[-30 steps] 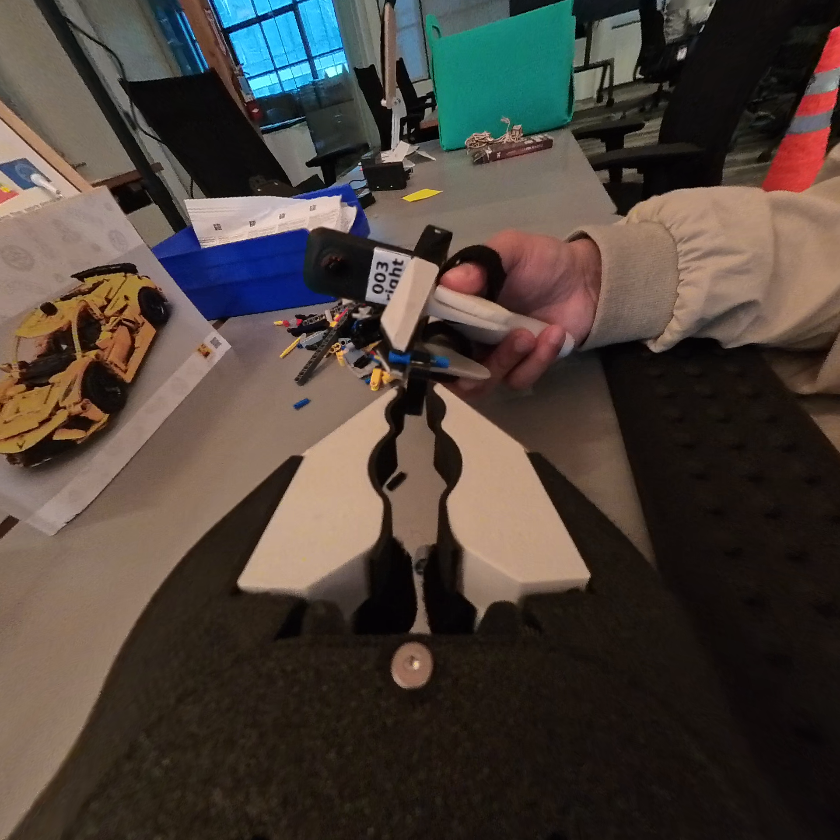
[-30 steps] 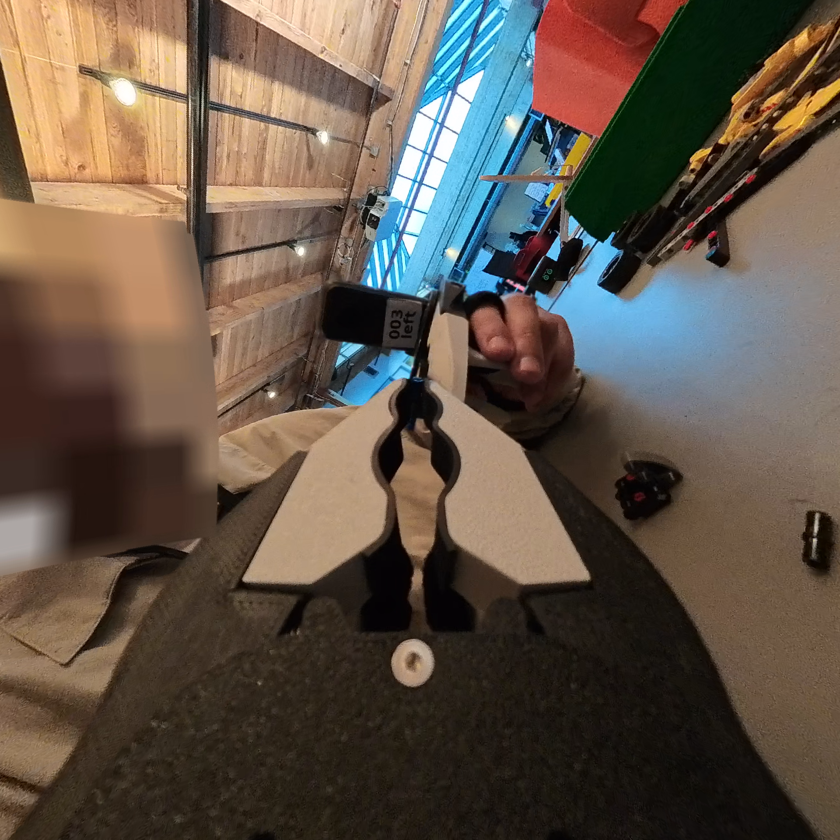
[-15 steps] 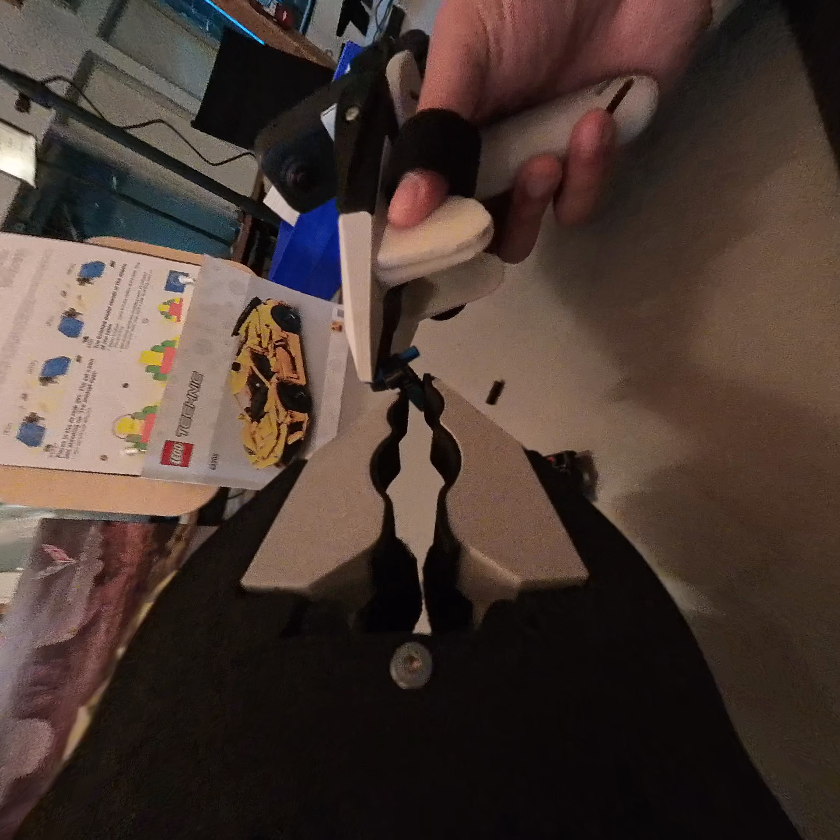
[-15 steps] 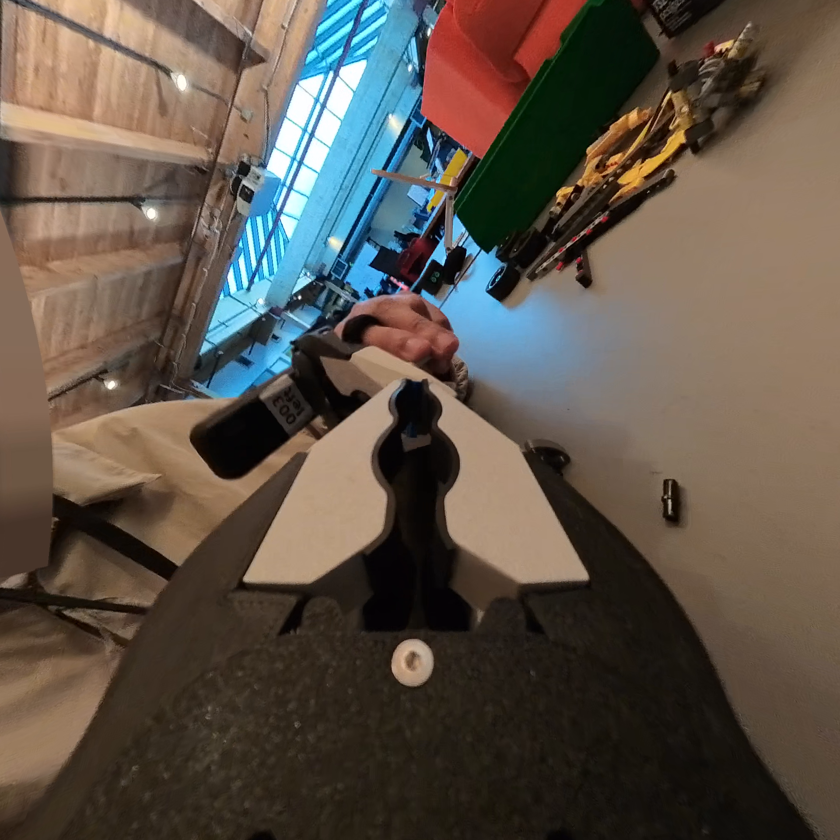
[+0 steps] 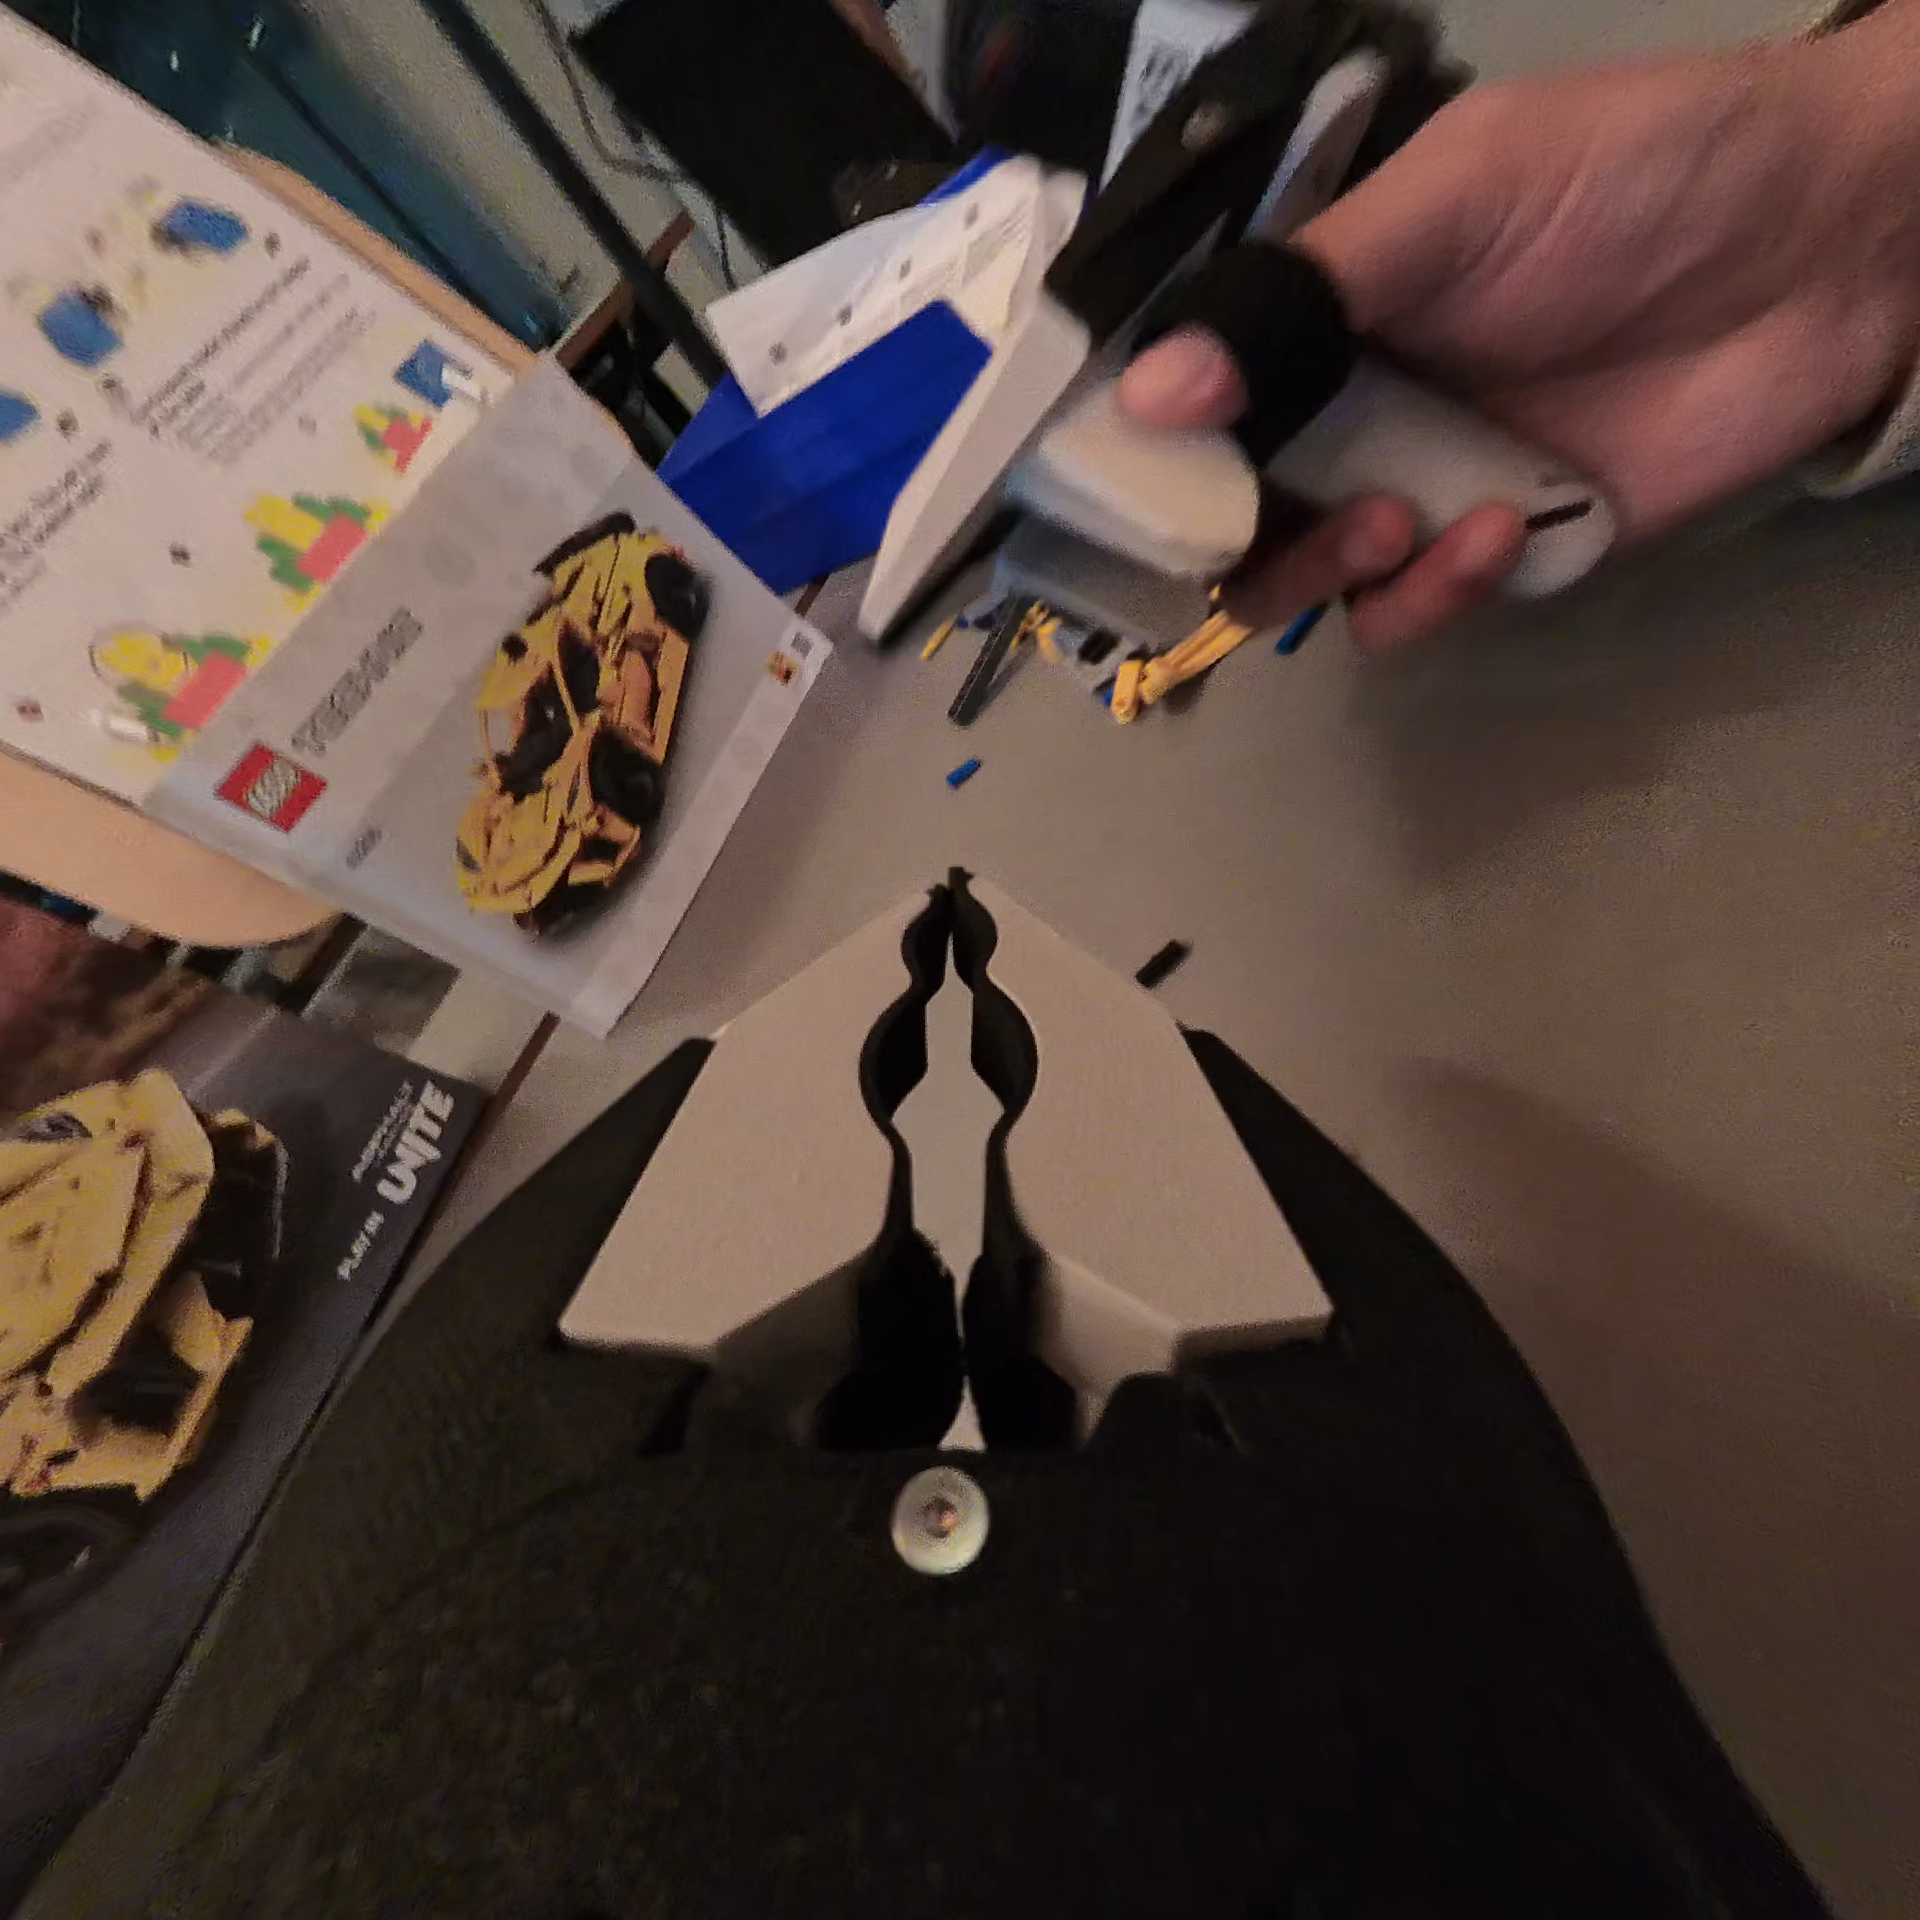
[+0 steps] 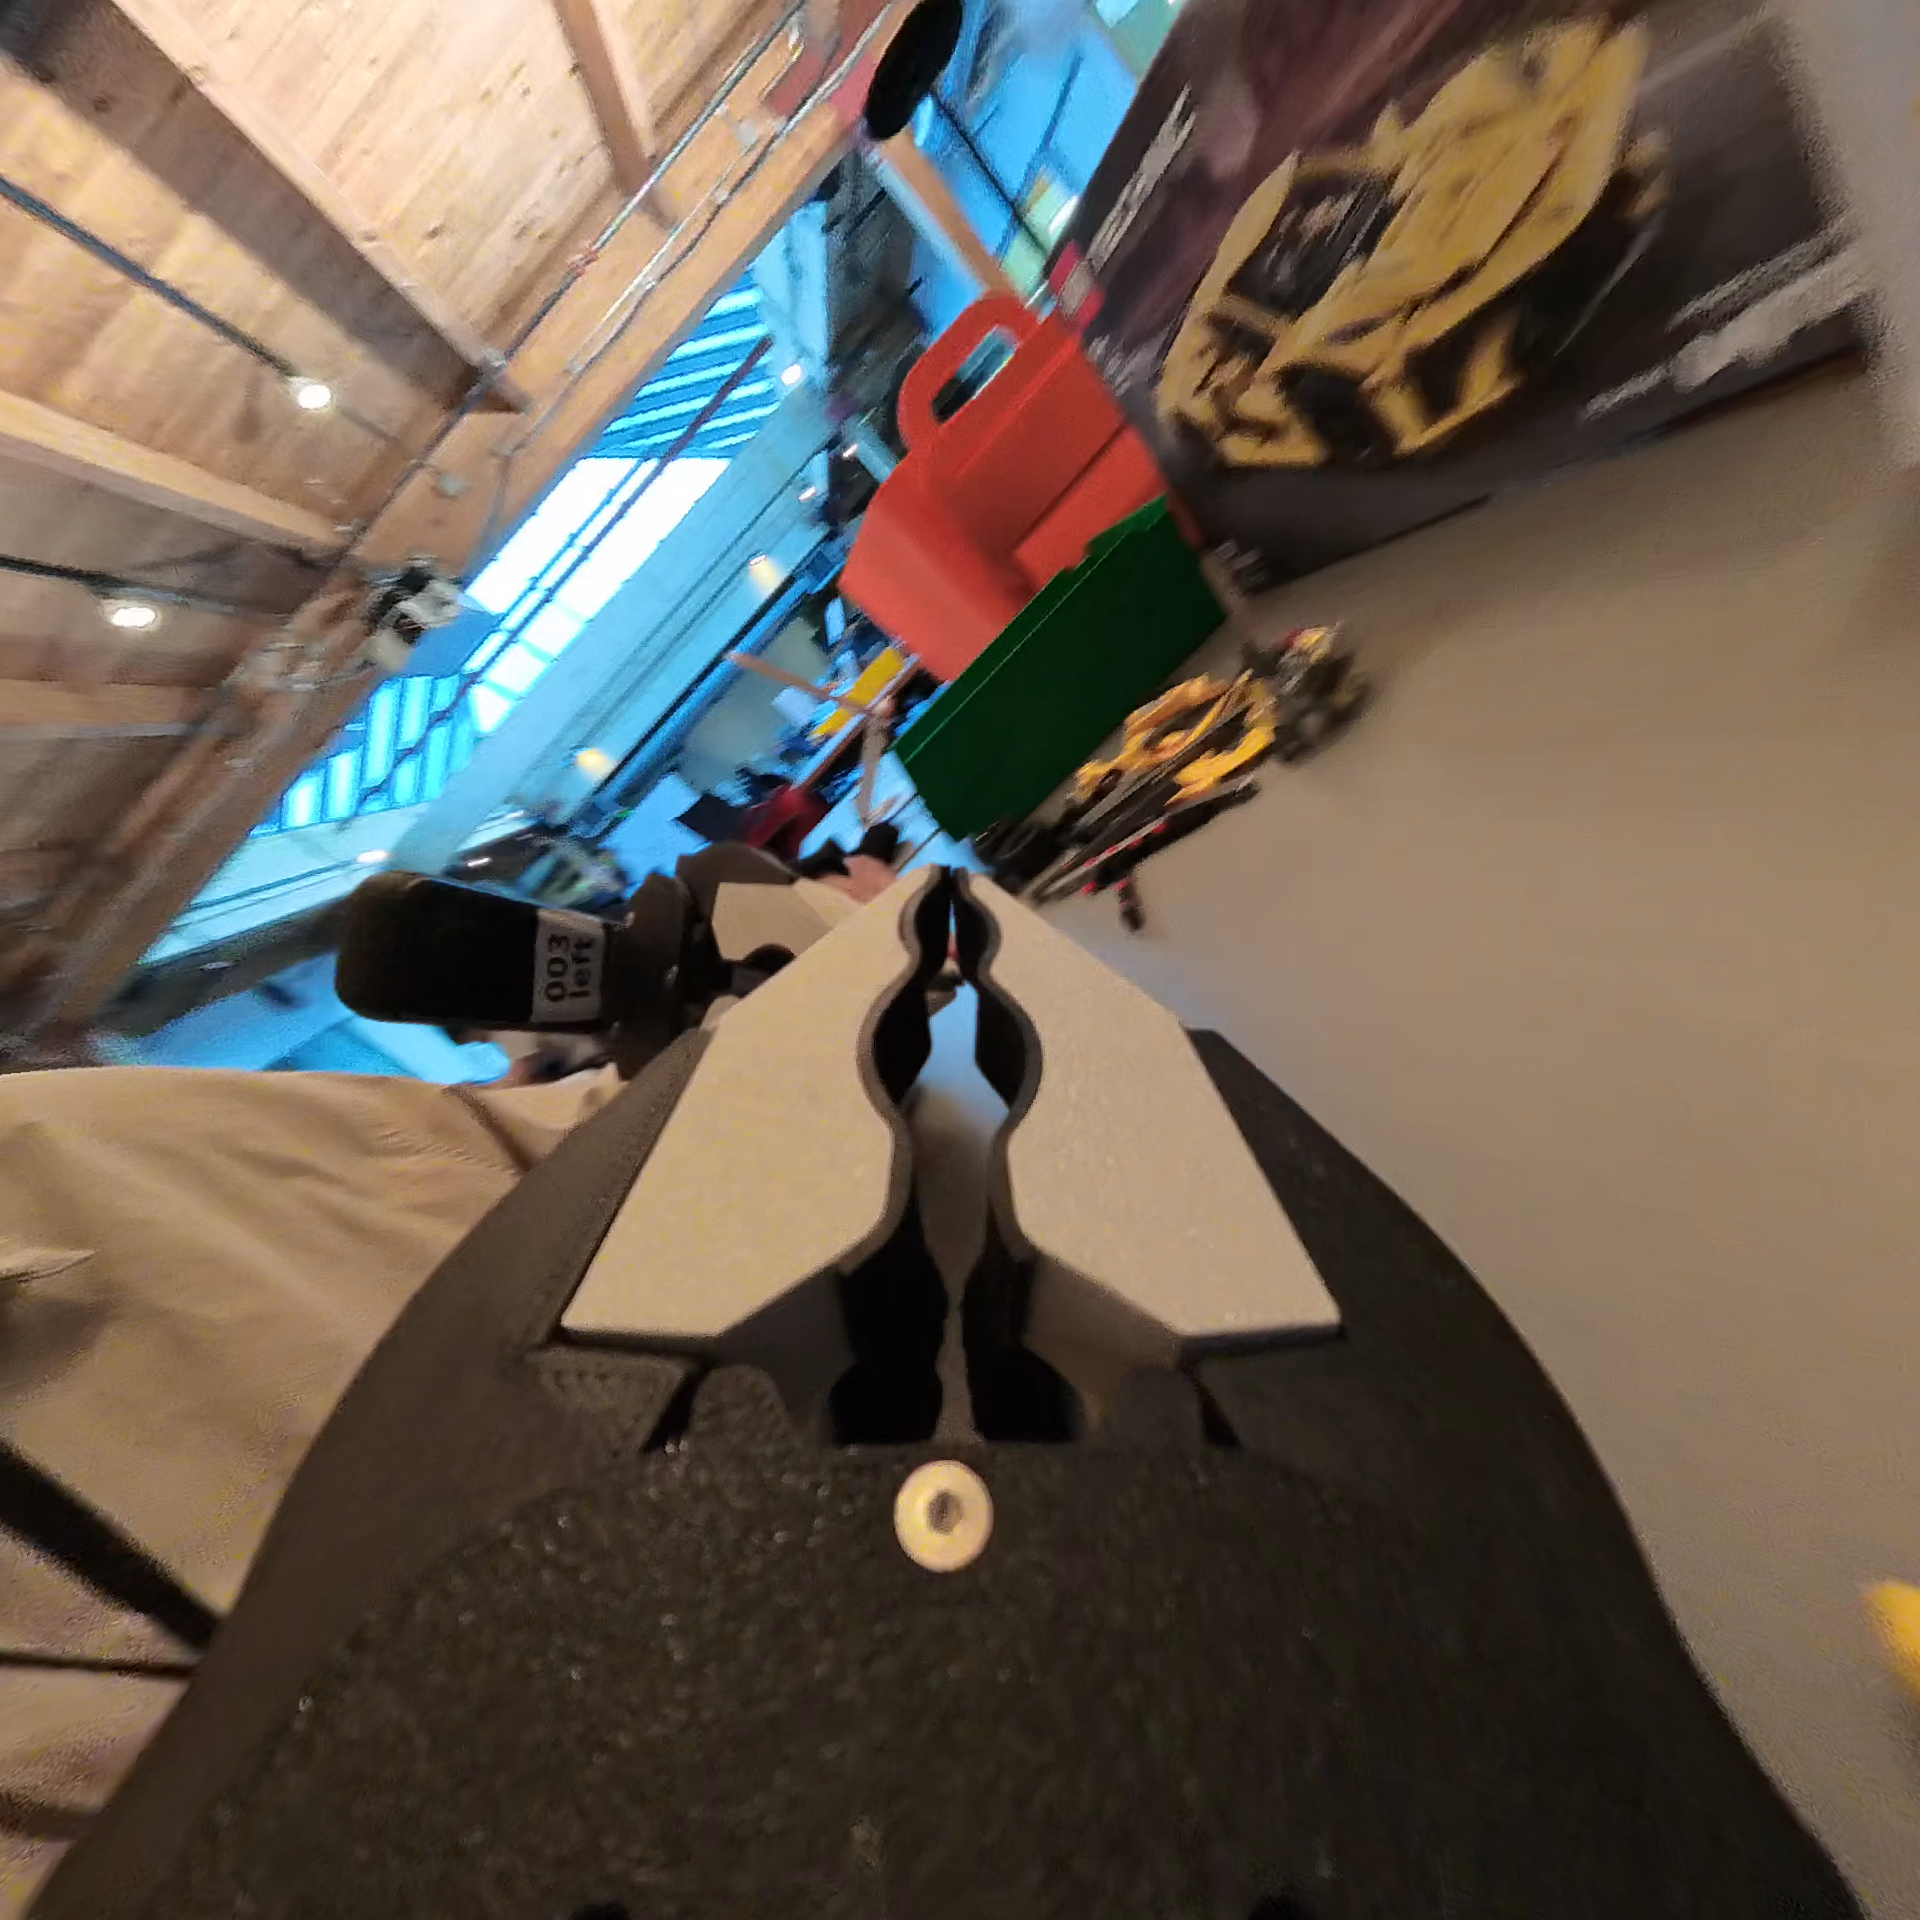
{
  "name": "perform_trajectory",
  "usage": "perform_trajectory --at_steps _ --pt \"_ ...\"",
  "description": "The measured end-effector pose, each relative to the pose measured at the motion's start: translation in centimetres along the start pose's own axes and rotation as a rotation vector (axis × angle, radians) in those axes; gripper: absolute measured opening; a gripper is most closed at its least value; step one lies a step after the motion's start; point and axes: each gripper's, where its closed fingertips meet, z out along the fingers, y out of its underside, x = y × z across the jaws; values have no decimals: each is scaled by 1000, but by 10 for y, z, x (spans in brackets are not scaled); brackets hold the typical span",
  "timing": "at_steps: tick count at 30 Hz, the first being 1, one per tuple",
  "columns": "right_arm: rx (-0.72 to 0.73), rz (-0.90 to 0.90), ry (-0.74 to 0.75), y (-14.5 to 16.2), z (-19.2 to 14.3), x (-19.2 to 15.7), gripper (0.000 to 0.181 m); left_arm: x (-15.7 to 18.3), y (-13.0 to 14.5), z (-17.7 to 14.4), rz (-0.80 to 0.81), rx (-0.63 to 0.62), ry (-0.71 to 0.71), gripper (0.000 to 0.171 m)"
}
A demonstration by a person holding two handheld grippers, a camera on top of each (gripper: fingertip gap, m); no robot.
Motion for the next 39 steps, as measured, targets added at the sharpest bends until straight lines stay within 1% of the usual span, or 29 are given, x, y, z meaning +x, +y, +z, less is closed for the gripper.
perform_trajectory --at_steps 1,3,5,6,7,9,10,11,12,14,16,17,18,19,20,21,22,25,27,30,32,34,37,38,39 --pt "38 -72 33 -11 -9 0 0 4 4 1 -25 -5 36 0" --pt "87 -263 171 -29 -28 7 0 17 6 2 -95 1 137 0" --pt "143 -488 340 -54 -52 13 0 22 7 6 -124 -11 160 0" --pt "175 -563 405 -67 -64 11 0 23 8 8 -117 -15 156 0" --pt "186 -607 429 -74 -71 6 0 24 8 9 -106 -17 150 0" --pt "132 -640 464 -79 -82 -2 0 29 7 9 -100 -8 162 0" --pt "106 -655 480 -81 -88 -8 9 31 4 8 -105 9 170 0" --pt "50 -660 464 -75 -91 -20 27 32 1 7 -114 24 173 0" --pt "-44 -651 433 -62 -94 -33 33 31 -1 6 -123 33 175 3" --pt "-212 -669 454 -26 -107 -51 33 30 -3 5 -151 37 182 7" --pt "-395 -671 505 27 -125 -58 27 25 -5 4 -196 48 181 7" --pt "-458 -630 498 59 -131 -63 26 22 -7 3 -226 64 182 8" --pt "-514 -571 469 91 -136 -70 25 20 -11 2 -260 85 190 8" --pt "-547 -517 460 117 -142 -74 25 20 -14 0 -295 107 206 8" --pt "-556 -480 461 135 -146 -75 25 21 -16 -1 -329 121 233 8" --pt "-549 -458 457 147 -147 -76 25 24 -18 -2 -356 129 268 10" --pt "-536 -445 465 154 -147 -74 22 28 -20 -4 -373 135 301 14" --pt "-568 -423 485 162 -147 -65 18 35 -25 -6 -384 159 352 15" --pt "-581 -417 485 164 -147 -60 18 39 -26 -7 -369 165 359 14" --pt "-580 -383 440 165 -142 -62 13 42 -26 -7 -333 155 345 14" --pt "-613 -378 429 169 -141 -61 14 45 -27 -7 -311 153 355 14" --pt "-637 -375 424 173 -140 -60 5 50 -26 -7 -292 146 370 14" --pt "-628 -384 449 168 -140 -60 4 63 -26 -9 -276 132 427 14" --pt "-592 -405 455 160 -137 -62 3 71 -29 -13 -281 137 475 14" --pt "-530 -424 424 150 -131 -69 3 80 -35 -18 -302 154 536 14"
